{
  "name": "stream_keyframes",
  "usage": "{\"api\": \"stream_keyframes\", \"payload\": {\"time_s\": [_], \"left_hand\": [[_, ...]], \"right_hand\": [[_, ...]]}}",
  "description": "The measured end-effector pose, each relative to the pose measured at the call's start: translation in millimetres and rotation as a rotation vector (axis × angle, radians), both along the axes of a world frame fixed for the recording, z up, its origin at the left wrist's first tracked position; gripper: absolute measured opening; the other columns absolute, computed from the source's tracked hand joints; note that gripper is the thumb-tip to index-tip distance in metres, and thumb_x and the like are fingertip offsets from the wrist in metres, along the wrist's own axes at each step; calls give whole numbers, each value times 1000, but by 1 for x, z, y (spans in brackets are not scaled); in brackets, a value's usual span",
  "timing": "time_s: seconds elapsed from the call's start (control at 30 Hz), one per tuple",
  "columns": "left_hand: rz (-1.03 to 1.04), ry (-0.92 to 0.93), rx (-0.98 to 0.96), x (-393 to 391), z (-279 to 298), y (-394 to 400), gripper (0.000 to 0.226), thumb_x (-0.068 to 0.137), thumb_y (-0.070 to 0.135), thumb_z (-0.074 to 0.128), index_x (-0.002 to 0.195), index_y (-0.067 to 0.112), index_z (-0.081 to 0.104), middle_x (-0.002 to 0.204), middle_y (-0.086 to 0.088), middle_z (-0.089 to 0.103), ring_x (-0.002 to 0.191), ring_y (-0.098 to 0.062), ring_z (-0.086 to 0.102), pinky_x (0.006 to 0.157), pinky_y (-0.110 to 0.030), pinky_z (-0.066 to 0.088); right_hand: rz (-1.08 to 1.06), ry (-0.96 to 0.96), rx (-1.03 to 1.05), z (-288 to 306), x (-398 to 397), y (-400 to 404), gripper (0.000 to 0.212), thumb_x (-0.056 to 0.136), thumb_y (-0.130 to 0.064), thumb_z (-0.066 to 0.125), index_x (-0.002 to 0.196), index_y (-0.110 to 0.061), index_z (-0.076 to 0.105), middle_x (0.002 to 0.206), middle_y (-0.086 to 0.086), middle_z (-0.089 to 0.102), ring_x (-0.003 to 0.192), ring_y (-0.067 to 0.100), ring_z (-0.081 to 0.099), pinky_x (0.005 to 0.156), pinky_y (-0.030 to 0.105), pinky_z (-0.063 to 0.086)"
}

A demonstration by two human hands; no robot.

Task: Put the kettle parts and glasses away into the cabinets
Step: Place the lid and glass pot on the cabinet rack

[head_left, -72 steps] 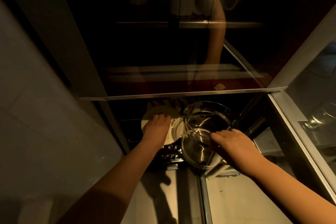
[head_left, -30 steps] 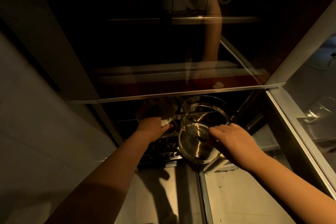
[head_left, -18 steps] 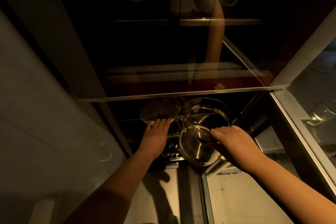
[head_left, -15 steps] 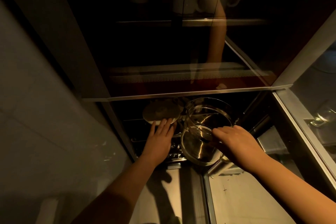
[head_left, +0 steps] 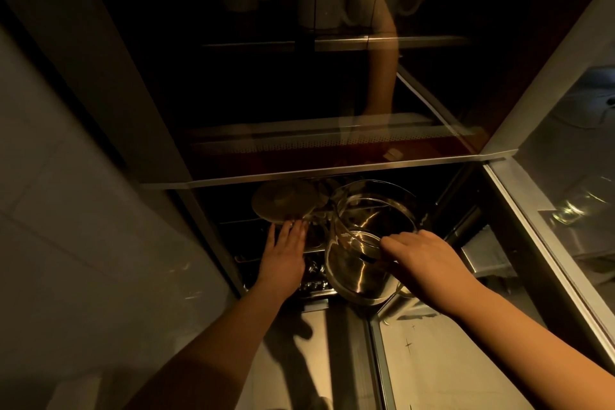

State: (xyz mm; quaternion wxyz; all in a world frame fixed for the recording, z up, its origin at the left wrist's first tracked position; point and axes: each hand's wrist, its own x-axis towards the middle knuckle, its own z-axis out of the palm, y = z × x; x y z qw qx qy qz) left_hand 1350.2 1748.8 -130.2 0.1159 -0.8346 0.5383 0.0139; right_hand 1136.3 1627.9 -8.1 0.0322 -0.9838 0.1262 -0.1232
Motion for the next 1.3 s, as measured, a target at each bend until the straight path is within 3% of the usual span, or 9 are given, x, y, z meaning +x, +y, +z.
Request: {"api": "stream_keyframes", "payload": {"time_s": [0.23,0.43,0.8,0.97,1.07,1.17,1.3], "left_hand": [[36,-10,47,-3,4,-4,73,98,33,35,148,9,-12,158,-11,-13,145,-29,-14,114,-51,-9],[73,53,73,2,7,-9,62,101,41,15,149,12,-12,158,-9,-13,145,-25,-15,117,-49,-7],[140,208,97,23,12,-19,59,101,44,20,151,16,7,158,-5,11,145,-24,9,118,-47,6],[220,266,102,27,20,-16,56,101,44,20,150,17,13,157,-8,14,144,-26,12,117,-46,6],[211,291,-35,19,23,-14,56,102,41,22,150,15,12,158,-8,13,145,-24,10,118,-44,6],[170,325,-290,0,37,-10,55,102,36,24,151,13,9,158,-8,13,146,-21,10,120,-39,5],[140,566,-634,-38,62,4,57,101,23,31,150,22,2,159,4,4,145,-8,0,119,-31,6]], "right_hand": [[-7,31,5,-1,-5,3,39,62,-17,85,88,-28,59,74,-11,64,68,10,63,61,25,45],[-3,31,-1,0,-6,4,43,58,-18,87,87,-28,58,73,-11,63,67,9,63,61,24,45],[-14,55,-14,0,-8,6,43,56,-16,87,87,-26,60,73,-10,65,66,10,63,61,25,47],[-15,100,24,4,-7,5,27,73,-17,76,94,-24,61,83,-6,66,77,15,64,71,31,48],[-8,94,12,5,-5,5,29,70,-16,78,92,-23,61,80,-6,66,75,16,64,68,31,47],[8,79,4,5,-5,5,35,64,-16,82,89,-25,60,77,-8,65,70,14,64,64,29,46],[27,48,0,7,-6,5,29,67,-16,80,86,-23,60,74,-7,64,66,15,63,61,30,45]]}}
